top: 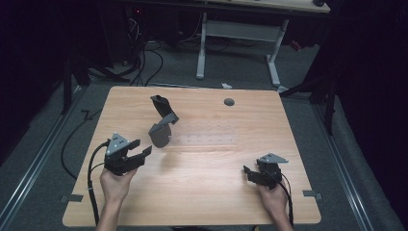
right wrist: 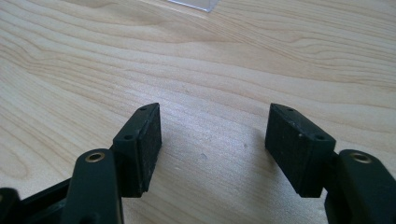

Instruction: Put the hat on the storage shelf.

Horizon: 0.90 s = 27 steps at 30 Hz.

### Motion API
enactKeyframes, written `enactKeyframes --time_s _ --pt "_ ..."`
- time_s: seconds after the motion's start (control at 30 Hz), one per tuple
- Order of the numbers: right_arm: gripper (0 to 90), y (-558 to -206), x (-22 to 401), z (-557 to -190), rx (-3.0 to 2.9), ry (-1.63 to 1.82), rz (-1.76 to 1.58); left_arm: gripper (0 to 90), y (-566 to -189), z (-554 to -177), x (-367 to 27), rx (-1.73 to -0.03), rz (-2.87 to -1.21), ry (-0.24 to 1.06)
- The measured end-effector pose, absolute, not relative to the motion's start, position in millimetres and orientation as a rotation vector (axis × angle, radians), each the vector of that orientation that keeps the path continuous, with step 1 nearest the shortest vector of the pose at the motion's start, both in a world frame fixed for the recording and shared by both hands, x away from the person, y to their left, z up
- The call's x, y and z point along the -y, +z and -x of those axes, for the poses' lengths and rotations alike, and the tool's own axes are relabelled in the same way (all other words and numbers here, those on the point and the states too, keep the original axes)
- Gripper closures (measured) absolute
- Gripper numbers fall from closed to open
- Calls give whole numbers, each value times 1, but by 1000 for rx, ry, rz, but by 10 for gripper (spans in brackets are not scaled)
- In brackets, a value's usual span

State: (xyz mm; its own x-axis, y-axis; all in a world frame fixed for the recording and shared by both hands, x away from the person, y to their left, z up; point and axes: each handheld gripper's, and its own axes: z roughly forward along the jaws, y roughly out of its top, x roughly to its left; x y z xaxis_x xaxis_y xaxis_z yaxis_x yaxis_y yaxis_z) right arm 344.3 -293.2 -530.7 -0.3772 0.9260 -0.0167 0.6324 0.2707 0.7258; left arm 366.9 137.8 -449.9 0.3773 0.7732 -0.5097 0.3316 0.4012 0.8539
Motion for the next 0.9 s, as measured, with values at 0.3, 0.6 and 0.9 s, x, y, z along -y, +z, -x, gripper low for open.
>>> enactKeyframes --time_s 0.3,0.6,0.9 --pt "364 -531 293 -344 -2106 891 -1405 442 -454 -359 -137 -1211 -1178 364" --pt "364 -531 293 -344 -2106 892 -1405 437 -459 -353 -132 -1204 -1200 332" --pt "364 -531 293 -344 -2106 891 -1405 433 -466 -348 -128 -1213 -1204 308"
